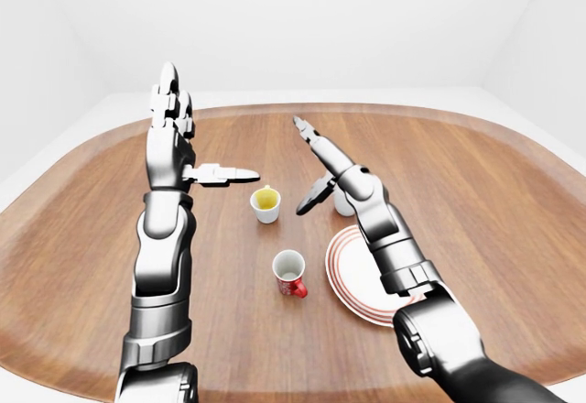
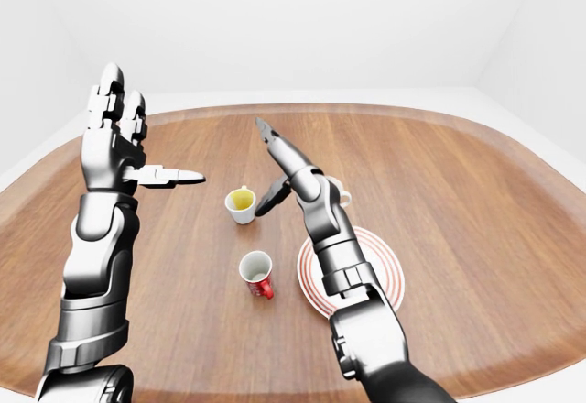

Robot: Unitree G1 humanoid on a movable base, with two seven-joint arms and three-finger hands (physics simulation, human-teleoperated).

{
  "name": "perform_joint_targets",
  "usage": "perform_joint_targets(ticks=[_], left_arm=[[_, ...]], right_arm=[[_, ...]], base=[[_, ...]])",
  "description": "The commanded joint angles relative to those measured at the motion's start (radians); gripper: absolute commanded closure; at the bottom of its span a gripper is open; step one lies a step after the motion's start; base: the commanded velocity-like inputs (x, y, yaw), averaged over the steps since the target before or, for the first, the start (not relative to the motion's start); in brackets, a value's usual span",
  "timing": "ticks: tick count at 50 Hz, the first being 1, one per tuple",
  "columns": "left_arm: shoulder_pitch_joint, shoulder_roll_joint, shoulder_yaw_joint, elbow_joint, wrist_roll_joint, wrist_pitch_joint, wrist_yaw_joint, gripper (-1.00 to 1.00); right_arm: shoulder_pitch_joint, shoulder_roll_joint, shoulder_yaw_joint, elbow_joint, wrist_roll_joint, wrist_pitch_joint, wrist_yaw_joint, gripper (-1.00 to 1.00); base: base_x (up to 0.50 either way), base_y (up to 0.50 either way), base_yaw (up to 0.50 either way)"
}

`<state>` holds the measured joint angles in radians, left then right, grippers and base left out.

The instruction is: Pick up the red mug and put it on the plate

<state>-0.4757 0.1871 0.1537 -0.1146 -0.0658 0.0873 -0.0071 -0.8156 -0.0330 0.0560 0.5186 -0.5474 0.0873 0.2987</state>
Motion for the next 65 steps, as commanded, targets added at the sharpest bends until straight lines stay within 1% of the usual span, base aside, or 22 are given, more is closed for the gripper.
perform_joint_targets(ticks=[1, 22, 41, 55, 65], left_arm=[[-0.002, 0.003, 0.003, 0.000, -0.003, 0.000, 0.000, -1.00], [-0.002, 0.008, 0.008, 0.010, -0.011, 0.000, 0.000, -1.00], [0.003, 0.009, 0.009, 0.022, -0.015, 0.000, -0.001, -1.00], [0.008, 0.006, 0.007, 0.031, -0.015, 0.000, 0.001, -1.00], [0.012, 0.006, 0.008, 0.030, -0.016, 0.000, 0.000, -1.00]], right_arm=[[-0.002, 0.034, 0.022, 0.065, -0.061, 0.000, 0.009, -1.00], [0.025, 0.076, 0.046, 0.115, -0.130, 0.000, 0.020, -1.00], [0.041, 0.106, 0.062, 0.227, -0.166, 0.000, -0.010, -1.00], [0.030, 0.130, 0.070, 0.358, -0.177, 0.000, -0.060, -1.00], [0.022, 0.151, 0.079, 0.394, -0.194, 0.000, -0.073, -1.00]], base=[[0.00, 0.00, 0.00], [0.00, 0.00, 0.00], [0.00, 0.00, 0.00], [0.00, 0.00, 0.00], [0.00, 0.00, 0.00]])
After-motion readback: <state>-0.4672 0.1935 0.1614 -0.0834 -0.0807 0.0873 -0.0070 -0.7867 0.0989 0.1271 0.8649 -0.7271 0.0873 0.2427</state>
